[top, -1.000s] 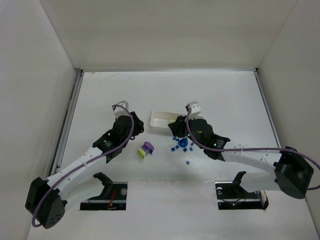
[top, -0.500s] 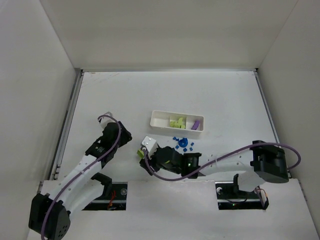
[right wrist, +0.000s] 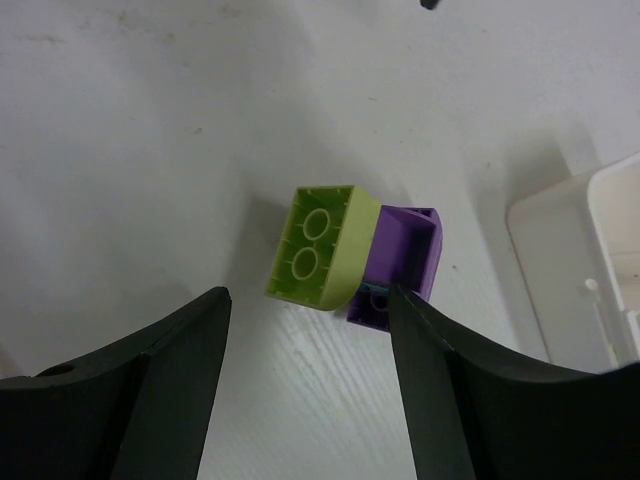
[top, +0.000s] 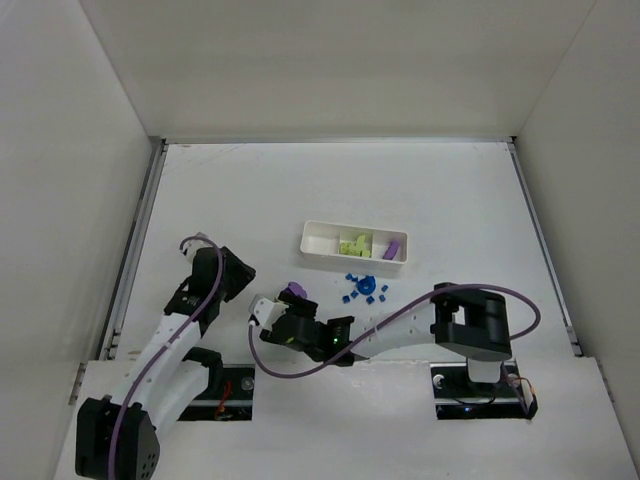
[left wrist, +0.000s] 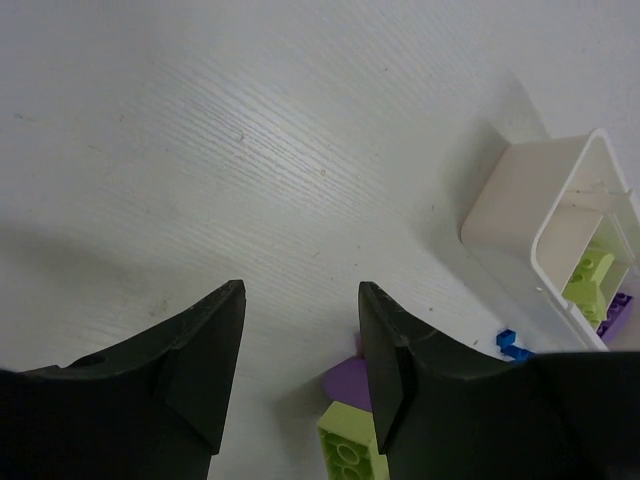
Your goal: Sort the legos into containers by color
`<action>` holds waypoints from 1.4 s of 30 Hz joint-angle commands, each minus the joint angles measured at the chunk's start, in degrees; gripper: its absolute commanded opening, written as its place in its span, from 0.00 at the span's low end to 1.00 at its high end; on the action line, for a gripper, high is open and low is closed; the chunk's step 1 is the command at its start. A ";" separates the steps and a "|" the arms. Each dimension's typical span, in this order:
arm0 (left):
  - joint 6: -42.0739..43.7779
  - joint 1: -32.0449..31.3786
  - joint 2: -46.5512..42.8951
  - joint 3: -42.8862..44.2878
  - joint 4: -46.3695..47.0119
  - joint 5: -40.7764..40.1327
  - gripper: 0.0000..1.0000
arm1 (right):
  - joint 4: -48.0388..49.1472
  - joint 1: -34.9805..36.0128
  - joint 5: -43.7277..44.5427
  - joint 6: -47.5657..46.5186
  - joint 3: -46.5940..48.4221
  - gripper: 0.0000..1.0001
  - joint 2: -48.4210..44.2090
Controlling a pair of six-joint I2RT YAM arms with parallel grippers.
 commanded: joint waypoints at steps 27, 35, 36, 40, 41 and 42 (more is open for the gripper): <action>-1.12 5.47 -6.29 -3.30 1.71 4.12 0.46 | 21.49 4.01 13.84 -18.49 2.37 0.69 7.27; -3.75 8.63 -7.96 -3.04 3.73 4.56 0.46 | 19.38 2.86 11.38 -14.72 1.93 0.68 9.12; -4.28 9.42 -8.48 -3.04 4.17 4.73 0.46 | 19.38 2.78 11.38 -14.54 1.93 0.68 9.38; -6.83 12.94 -9.54 -2.07 5.14 6.92 0.46 | 19.82 1.99 11.82 -14.71 2.54 0.66 10.17; -7.27 13.55 -9.54 -1.90 5.40 7.54 0.46 | 19.55 1.55 11.82 -15.06 3.07 0.66 10.61; -7.45 14.17 -9.54 -1.72 5.67 8.33 0.46 | 19.20 1.20 12.16 -15.50 3.86 0.64 11.31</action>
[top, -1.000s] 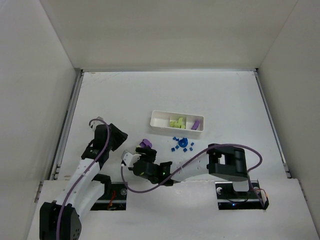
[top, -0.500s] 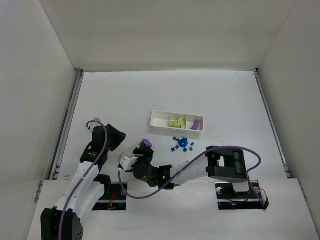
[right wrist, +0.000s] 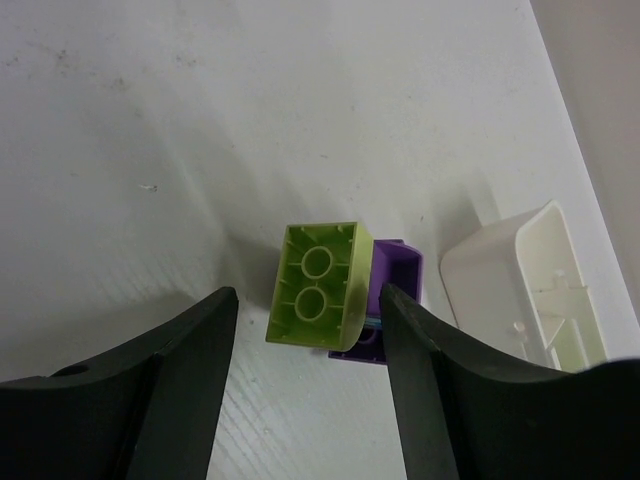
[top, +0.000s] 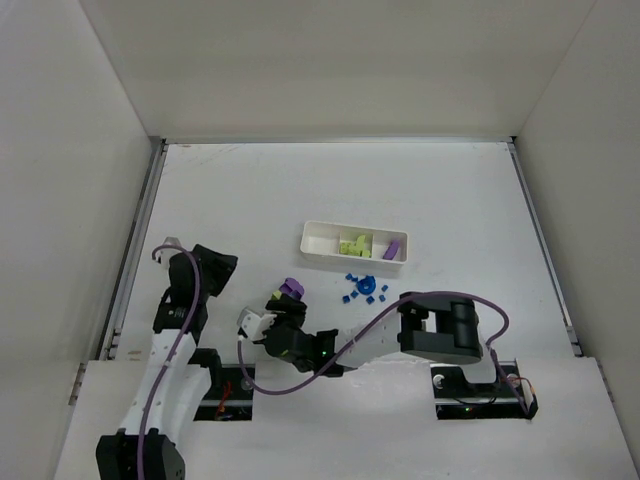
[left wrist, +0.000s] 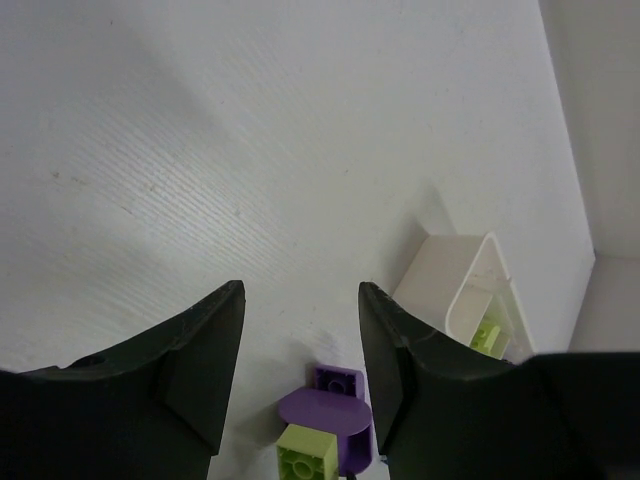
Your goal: Sort the legos into containers by color
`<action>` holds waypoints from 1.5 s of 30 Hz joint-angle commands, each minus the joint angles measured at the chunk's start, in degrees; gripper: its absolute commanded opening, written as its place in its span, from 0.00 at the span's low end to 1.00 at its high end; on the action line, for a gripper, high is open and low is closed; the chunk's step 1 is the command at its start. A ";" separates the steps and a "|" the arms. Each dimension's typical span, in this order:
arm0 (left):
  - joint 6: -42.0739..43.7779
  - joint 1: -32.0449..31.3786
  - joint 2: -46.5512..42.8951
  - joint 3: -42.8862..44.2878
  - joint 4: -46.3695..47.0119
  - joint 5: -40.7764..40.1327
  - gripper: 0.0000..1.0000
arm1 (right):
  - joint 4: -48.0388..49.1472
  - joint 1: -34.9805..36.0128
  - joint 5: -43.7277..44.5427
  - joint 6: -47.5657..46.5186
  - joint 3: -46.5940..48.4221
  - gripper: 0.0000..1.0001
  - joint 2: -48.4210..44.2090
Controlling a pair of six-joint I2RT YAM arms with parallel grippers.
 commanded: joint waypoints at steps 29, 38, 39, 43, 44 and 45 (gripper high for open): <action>-2.77 -11.12 0.25 0.29 12.46 6.26 0.57 | -4.76 -8.27 -13.85 31.51 -5.02 0.23 -26.63; -6.19 -18.51 -5.72 -3.05 17.83 1.51 0.60 | -5.03 -21.19 -32.22 54.90 -12.67 0.24 -37.19; -6.72 -19.13 -6.25 -3.57 18.53 1.51 0.60 | -4.86 -22.68 -33.98 57.10 -13.37 0.24 -37.54; -8.92 -22.99 -7.04 -6.38 22.83 1.43 0.64 | -2.49 -28.75 -39.96 66.16 -15.83 0.24 -37.81; -9.09 -24.13 -7.13 -7.17 24.15 1.16 0.65 | -1.52 -29.72 -41.19 67.83 -16.27 0.24 -37.63; -9.10 -25.27 -7.13 -7.97 25.47 0.90 0.65 | -0.73 -30.78 -42.16 69.24 -16.63 0.24 -37.54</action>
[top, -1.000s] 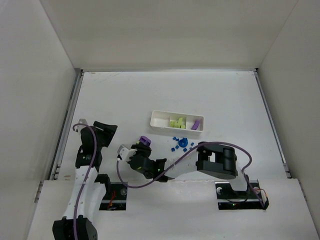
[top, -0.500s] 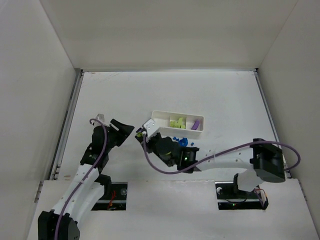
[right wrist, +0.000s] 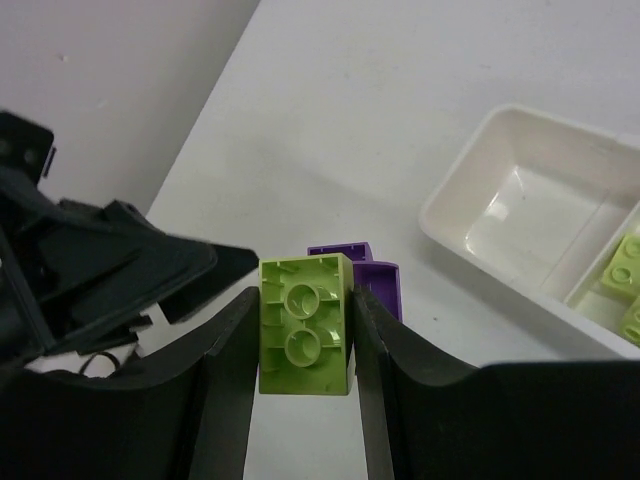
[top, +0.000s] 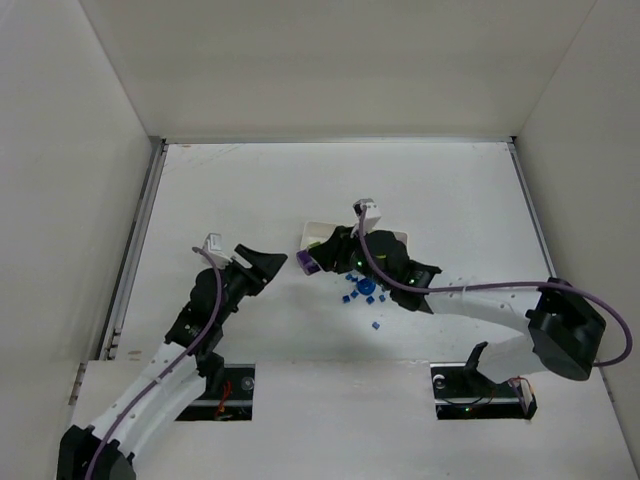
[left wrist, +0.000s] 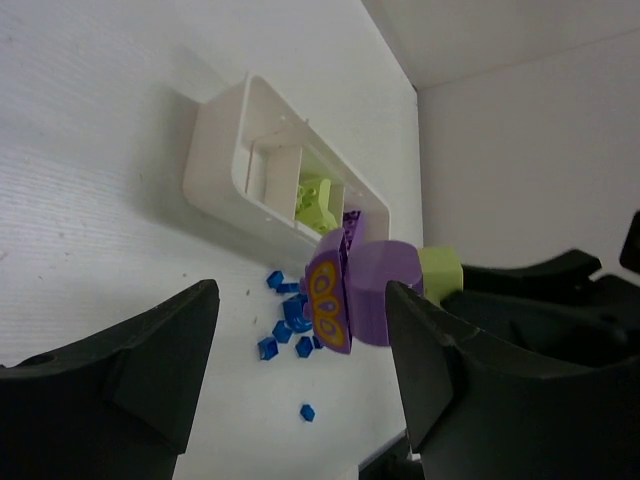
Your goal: Sort the legos into containers by color
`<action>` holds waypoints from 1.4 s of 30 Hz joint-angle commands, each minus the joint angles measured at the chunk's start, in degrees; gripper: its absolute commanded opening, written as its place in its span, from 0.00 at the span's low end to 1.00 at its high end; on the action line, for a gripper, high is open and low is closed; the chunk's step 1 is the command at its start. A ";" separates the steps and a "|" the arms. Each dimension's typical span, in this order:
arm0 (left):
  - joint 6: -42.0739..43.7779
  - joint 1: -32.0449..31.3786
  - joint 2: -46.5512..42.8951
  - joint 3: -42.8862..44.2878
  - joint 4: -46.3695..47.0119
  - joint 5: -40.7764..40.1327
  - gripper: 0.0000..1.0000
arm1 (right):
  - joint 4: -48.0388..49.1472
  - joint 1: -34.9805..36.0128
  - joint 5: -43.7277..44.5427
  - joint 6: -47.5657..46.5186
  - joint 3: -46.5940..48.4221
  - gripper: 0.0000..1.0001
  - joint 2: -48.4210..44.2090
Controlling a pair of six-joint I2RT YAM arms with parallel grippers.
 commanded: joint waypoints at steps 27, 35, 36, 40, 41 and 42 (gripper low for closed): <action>8.90 -20.39 8.25 1.51 16.44 -15.19 0.57 | 14.65 -9.62 -12.08 26.76 -4.49 0.24 2.17; 12.86 -22.77 12.38 3.53 16.53 -18.36 0.49 | 15.00 -9.54 -11.99 27.03 -5.90 0.24 1.64; 13.21 -22.94 12.91 3.79 16.53 -18.62 0.47 | 15.26 -9.54 -12.17 27.11 -6.08 0.24 1.55; 14.18 -23.82 14.41 4.58 17.32 -18.71 0.40 | 16.40 -10.06 -12.43 27.90 -6.96 0.24 1.02; 14.18 -24.00 14.76 4.76 17.32 -18.71 0.39 | 16.58 -10.15 -12.52 27.99 -7.04 0.24 1.02; 14.18 -24.17 15.11 5.02 17.41 -18.71 0.39 | 16.67 -10.15 -12.61 28.08 -7.13 0.24 1.02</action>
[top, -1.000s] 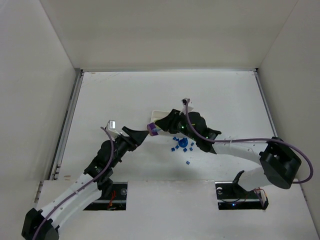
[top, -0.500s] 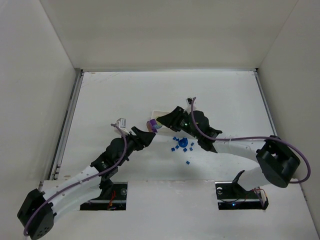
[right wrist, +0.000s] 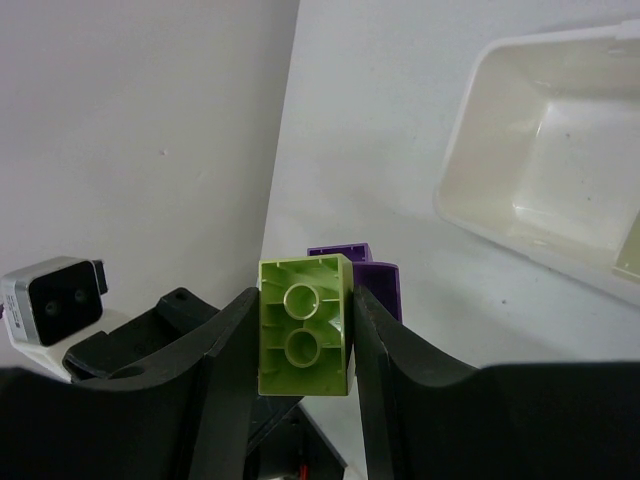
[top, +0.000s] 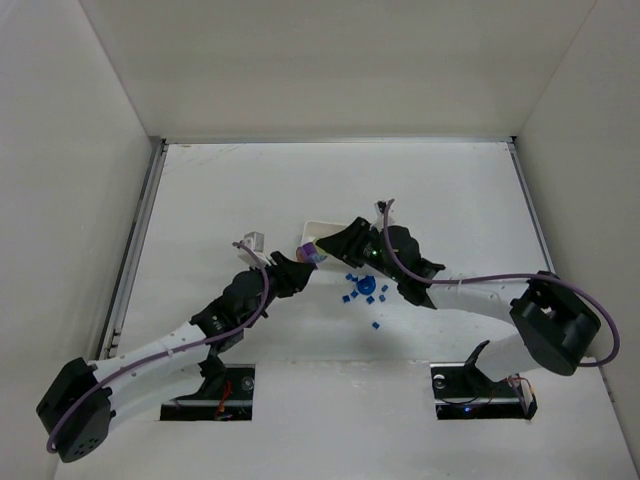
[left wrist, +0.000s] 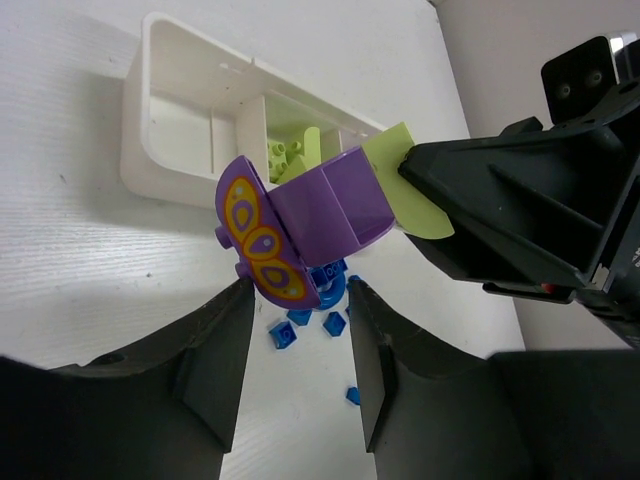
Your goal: Sort the legos into containers by color
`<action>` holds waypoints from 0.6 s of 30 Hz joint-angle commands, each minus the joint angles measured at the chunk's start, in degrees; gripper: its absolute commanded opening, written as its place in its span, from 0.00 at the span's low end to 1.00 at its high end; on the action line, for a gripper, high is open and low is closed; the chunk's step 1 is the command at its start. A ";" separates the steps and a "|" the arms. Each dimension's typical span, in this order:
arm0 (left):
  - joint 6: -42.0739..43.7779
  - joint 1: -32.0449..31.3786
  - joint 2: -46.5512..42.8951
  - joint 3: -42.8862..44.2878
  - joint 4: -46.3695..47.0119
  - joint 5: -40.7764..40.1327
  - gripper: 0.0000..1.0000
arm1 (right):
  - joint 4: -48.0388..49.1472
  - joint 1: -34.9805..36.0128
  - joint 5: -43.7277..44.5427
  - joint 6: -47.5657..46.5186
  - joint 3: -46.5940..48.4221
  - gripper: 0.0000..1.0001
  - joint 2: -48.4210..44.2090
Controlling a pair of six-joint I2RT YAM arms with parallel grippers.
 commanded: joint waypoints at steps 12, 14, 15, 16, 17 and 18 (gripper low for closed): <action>2.93 -1.34 3.81 4.37 4.38 -2.48 0.27 | 7.28 -1.30 -2.56 2.38 -1.76 0.24 -3.33; 3.54 -1.43 3.98 4.55 4.03 -3.01 0.25 | 7.28 -1.74 -2.83 2.47 -2.20 0.24 -4.03; 3.80 -1.51 4.16 4.64 3.94 -3.18 0.22 | 7.28 -2.09 -3.09 2.56 -2.38 0.24 -4.47; 4.33 -1.69 4.25 4.90 3.77 -3.27 0.20 | 7.19 -2.27 -3.18 2.65 -2.64 0.24 -4.82; 4.60 -1.78 4.34 5.08 3.59 -3.53 0.20 | 7.11 -2.53 -3.35 2.73 -2.73 0.24 -5.09; 4.86 -1.86 4.42 5.25 3.42 -3.97 0.19 | 7.02 -2.62 -3.62 2.74 -2.82 0.24 -5.35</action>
